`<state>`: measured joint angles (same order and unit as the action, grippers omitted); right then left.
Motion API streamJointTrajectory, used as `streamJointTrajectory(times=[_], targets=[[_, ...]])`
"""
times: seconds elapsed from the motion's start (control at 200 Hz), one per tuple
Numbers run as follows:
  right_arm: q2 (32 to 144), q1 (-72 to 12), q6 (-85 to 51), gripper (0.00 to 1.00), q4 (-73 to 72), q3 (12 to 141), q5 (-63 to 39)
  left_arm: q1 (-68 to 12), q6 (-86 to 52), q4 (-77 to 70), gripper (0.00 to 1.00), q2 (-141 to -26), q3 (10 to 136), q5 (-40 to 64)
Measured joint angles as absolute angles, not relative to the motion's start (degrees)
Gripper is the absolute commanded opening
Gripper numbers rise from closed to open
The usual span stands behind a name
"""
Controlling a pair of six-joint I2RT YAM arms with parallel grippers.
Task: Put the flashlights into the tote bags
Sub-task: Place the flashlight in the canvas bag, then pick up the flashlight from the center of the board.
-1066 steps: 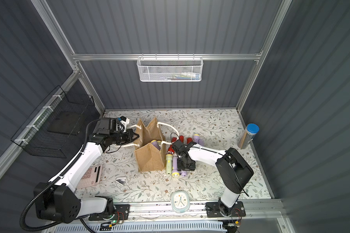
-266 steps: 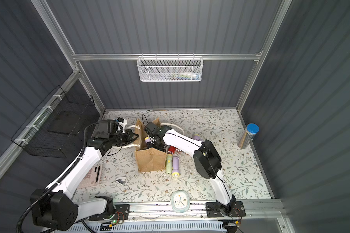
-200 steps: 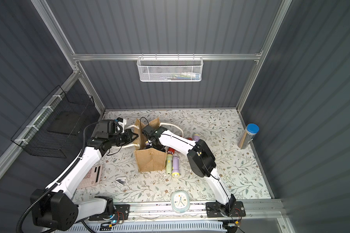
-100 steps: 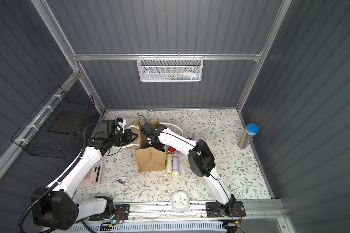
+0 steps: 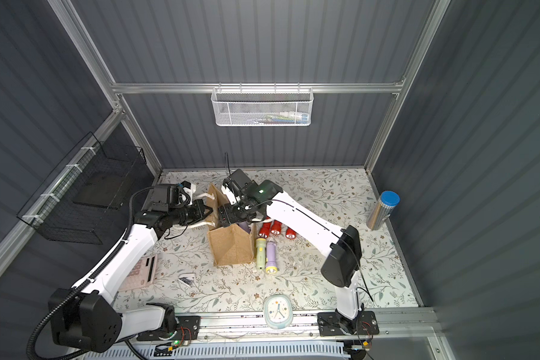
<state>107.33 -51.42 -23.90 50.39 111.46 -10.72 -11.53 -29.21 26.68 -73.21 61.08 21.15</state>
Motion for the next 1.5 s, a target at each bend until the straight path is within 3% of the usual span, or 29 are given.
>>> streamJointTrajectory(times=[0.105,0.175,0.45,0.69,0.861,1.186,1.276,1.501], targets=[[101.0,-51.4,-23.4,0.89,47.5,106.5,-8.2,-11.5,-28.6,27.5,0.0,-73.6,61.7,20.9],[96.5,-51.2,-23.1,0.99,45.3,102.5,-5.9,-11.5,-28.4,27.7,0.0,-73.8,61.9,20.9],[75.0,-47.8,-24.1,0.99,34.9,80.4,2.3,-11.5,-28.1,27.9,0.0,-74.3,62.0,20.8],[63.8,-32.1,-33.5,0.99,33.3,65.3,-1.2,-11.5,-28.1,27.9,0.0,-75.4,62.7,21.0],[58.8,-25.9,-39.8,0.99,36.2,54.6,-3.5,-11.5,-28.1,27.9,0.0,-75.7,62.7,21.0],[63.5,-25.1,-47.1,0.83,32.9,42.9,-12.7,-11.5,-28.2,28.3,0.0,-76.3,63.5,21.2],[69.3,-26.1,-48.6,0.76,30.1,43.1,-15.0,-11.5,-28.2,28.3,0.0,-76.3,63.5,21.2],[83.0,-31.8,-48.8,0.69,29.9,54.0,-16.3,-11.5,-28.2,28.3,0.0,-76.2,63.5,21.2]])
